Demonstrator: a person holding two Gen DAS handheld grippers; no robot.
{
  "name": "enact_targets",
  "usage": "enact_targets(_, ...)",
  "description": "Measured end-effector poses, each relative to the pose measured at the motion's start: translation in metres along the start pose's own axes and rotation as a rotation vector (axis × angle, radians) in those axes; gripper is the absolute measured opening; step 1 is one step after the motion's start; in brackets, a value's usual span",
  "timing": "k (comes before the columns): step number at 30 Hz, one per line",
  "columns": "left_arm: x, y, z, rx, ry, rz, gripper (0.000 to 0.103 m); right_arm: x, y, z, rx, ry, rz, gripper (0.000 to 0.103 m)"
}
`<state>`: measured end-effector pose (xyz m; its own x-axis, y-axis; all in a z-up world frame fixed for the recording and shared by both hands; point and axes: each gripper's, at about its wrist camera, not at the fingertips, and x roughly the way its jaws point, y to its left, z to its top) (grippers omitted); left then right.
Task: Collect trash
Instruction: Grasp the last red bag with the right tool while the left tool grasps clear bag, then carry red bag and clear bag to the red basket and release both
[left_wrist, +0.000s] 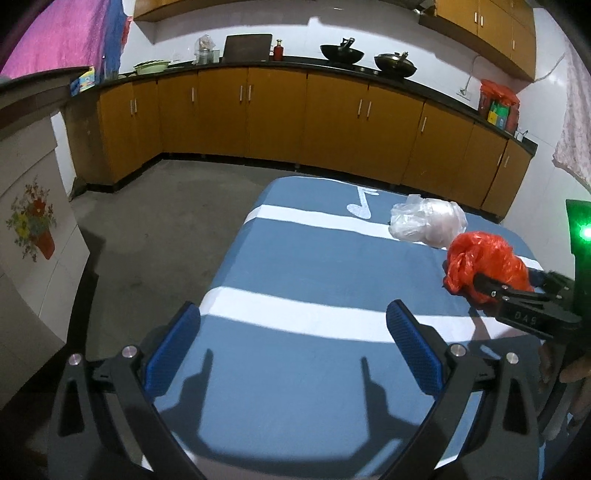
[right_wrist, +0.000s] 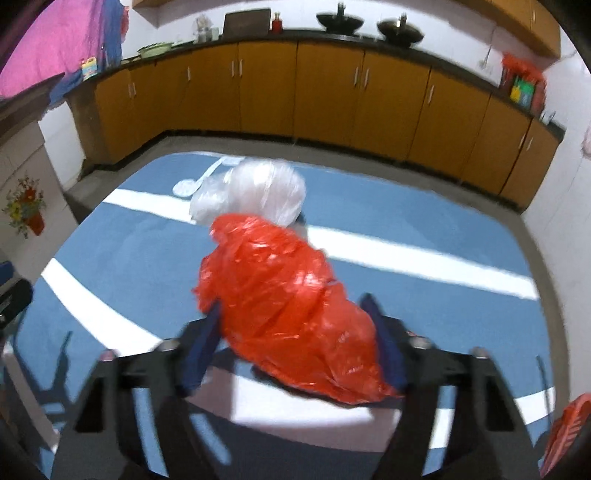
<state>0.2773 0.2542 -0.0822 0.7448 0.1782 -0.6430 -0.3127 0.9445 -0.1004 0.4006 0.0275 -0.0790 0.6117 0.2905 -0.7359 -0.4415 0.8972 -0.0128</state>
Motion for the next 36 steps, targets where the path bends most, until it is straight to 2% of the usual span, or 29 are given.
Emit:
enact_targets(3, 0.005, -0.01, 0.006, 0.018, -0.007, -0.012, 0.099, -0.006, -0.007, -0.008, 0.037, 0.017, 0.026, 0.047)
enact_targets(5, 0.008, -0.019, 0.01, 0.033, -0.013, -0.024, 0.099, -0.016, -0.015, -0.017, 0.047, 0.013, 0.007, 0.045)
enact_targets(15, 0.055, -0.113, 0.066, 0.194, -0.066, -0.133, 0.099, -0.067, -0.076, -0.065, 0.195, -0.026, -0.159, 0.045)
enact_targets(21, 0.11, -0.161, 0.089, 0.274, 0.006, -0.141, 0.099, -0.081, -0.099, -0.08, 0.252, -0.03, -0.167, 0.045)
enact_targets(26, 0.145, -0.173, 0.095, 0.299, 0.091, -0.167, 0.099, -0.078, -0.11, -0.082, 0.305, -0.024, -0.144, 0.045)
enact_targets(27, 0.15, -0.173, 0.096, 0.296, 0.106, -0.17, 0.096, -0.077, -0.11, -0.082, 0.312, -0.025, -0.14, 0.045)
enact_targets(31, 0.167, -0.176, 0.094, 0.298, 0.166, -0.197, 0.072, -0.078, -0.108, -0.081, 0.318, -0.028, -0.128, 0.045)
enact_targets(34, 0.169, -0.182, 0.09, 0.322, 0.168, -0.214, 0.063, -0.078, -0.107, -0.082, 0.32, -0.026, -0.117, 0.045)
enact_targets(36, 0.168, -0.186, 0.089, 0.333, 0.166, -0.216, 0.053, -0.079, -0.107, -0.083, 0.325, -0.026, -0.111, 0.045)
